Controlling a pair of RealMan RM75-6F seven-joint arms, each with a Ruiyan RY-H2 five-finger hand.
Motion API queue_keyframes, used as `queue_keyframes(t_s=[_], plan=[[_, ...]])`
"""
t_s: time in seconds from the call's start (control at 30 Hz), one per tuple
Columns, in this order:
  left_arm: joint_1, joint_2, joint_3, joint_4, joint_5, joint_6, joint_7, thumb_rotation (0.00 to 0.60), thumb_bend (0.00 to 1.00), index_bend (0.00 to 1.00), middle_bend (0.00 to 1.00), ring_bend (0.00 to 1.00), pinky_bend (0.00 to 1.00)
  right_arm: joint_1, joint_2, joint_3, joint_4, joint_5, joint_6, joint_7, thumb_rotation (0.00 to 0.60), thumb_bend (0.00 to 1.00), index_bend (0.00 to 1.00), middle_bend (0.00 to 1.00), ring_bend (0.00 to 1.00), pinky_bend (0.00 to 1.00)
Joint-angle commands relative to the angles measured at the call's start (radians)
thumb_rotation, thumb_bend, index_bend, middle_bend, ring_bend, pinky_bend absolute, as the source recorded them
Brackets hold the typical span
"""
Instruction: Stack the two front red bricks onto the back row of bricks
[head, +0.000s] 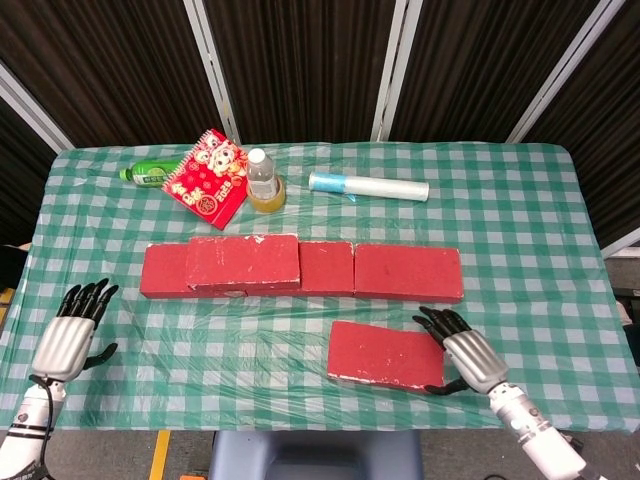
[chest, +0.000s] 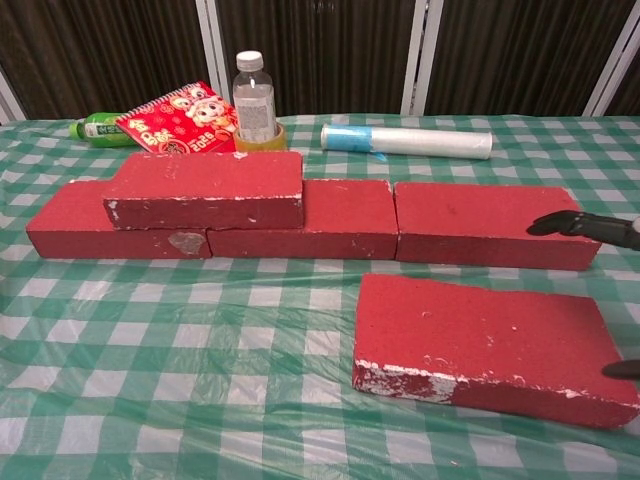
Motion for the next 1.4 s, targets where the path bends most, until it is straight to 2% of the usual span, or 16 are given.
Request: queue_keyframes(t_s=[0.03, 0.27, 0.63, 0.67, 0.7, 0.77, 0.8, 0.83, 0.93, 1.03, 1.2, 1.3, 1.4], plan=[[0.023, -0.007, -0.007, 0.026, 0.023, 0.006, -0.039, 0.6, 0.26, 0.0, 0.0, 0.0, 0.04, 0.05, -0.064, 0.031, -0.032, 0.099, -0.076, -0.091, 0.6, 0.15, 0.0, 0.0, 0.0, 0.0], [0.029, -0.016, -0.023, 0.048, 0.048, -0.018, -0.054, 0.6, 0.25, 0.0, 0.0, 0.0, 0.04, 0.106, -0.165, 0.052, -0.005, 0.259, -0.142, -0.255, 0.6, 0.15, 0.0, 0.0, 0.0, 0.0], [0.037, -0.016, -0.048, 0.056, 0.061, -0.053, -0.059, 0.6, 0.25, 0.0, 0.0, 0.0, 0.04, 0.145, -0.202, 0.047, -0.002, 0.393, -0.154, -0.338, 0.6, 0.15, 0.0, 0.0, 0.0, 0.01], [0.038, -0.016, -0.05, 0.056, 0.064, -0.051, -0.06, 0.6, 0.25, 0.0, 0.0, 0.0, 0.04, 0.145, -0.206, 0.048, -0.002, 0.395, -0.146, -0.341, 0.6, 0.15, 0.02, 0.02, 0.0, 0.02], [0.039, -0.017, -0.053, 0.057, 0.067, -0.05, -0.061, 0.6, 0.25, 0.0, 0.0, 0.0, 0.04, 0.144, -0.211, 0.048, -0.002, 0.395, -0.136, -0.344, 0.6, 0.15, 0.1, 0.06, 0.0, 0.07], [0.042, -0.018, -0.056, 0.061, 0.072, -0.049, -0.063, 0.6, 0.25, 0.0, 0.0, 0.0, 0.04, 0.145, -0.22, 0.043, 0.004, 0.396, -0.113, -0.374, 0.6, 0.15, 0.3, 0.21, 0.06, 0.21], [0.043, -0.018, -0.057, 0.061, 0.073, -0.051, -0.062, 0.6, 0.25, 0.0, 0.0, 0.0, 0.04, 0.147, -0.221, 0.04, 0.003, 0.405, -0.111, -0.388, 0.6, 0.15, 0.42, 0.31, 0.15, 0.32], [0.044, -0.019, -0.059, 0.062, 0.072, -0.056, -0.059, 0.6, 0.25, 0.0, 0.0, 0.0, 0.04, 0.154, -0.219, 0.038, 0.0, 0.42, -0.11, -0.411, 0.6, 0.15, 0.5, 0.37, 0.23, 0.4], [0.046, -0.018, -0.063, 0.053, 0.06, -0.076, -0.039, 0.6, 0.25, 0.0, 0.0, 0.0, 0.05, 0.163, -0.22, 0.042, -0.014, 0.445, -0.087, -0.454, 0.6, 0.17, 0.63, 0.48, 0.35, 0.51], [0.046, -0.018, -0.068, 0.049, 0.056, -0.087, -0.026, 0.6, 0.25, 0.0, 0.0, 0.0, 0.06, 0.167, -0.214, 0.044, -0.032, 0.434, -0.057, -0.48, 0.6, 0.21, 0.69, 0.52, 0.4, 0.54], [0.052, -0.02, -0.077, 0.049, 0.046, -0.096, -0.001, 0.6, 0.25, 0.0, 0.0, 0.0, 0.06, 0.201, -0.147, 0.059, -0.088, 0.408, -0.058, -0.518, 0.6, 0.24, 0.7, 0.53, 0.4, 0.55], [0.055, -0.025, -0.082, 0.049, 0.043, -0.098, 0.019, 0.6, 0.25, 0.0, 0.0, 0.0, 0.06, 0.22, -0.092, 0.09, -0.123, 0.377, -0.047, -0.502, 0.6, 0.24, 0.7, 0.53, 0.4, 0.55], [0.058, -0.031, -0.086, 0.049, 0.04, -0.1, 0.042, 0.6, 0.25, 0.0, 0.0, 0.0, 0.06, 0.243, -0.053, 0.14, -0.11, 0.343, -0.037, -0.46, 0.6, 0.24, 0.69, 0.53, 0.4, 0.55]])
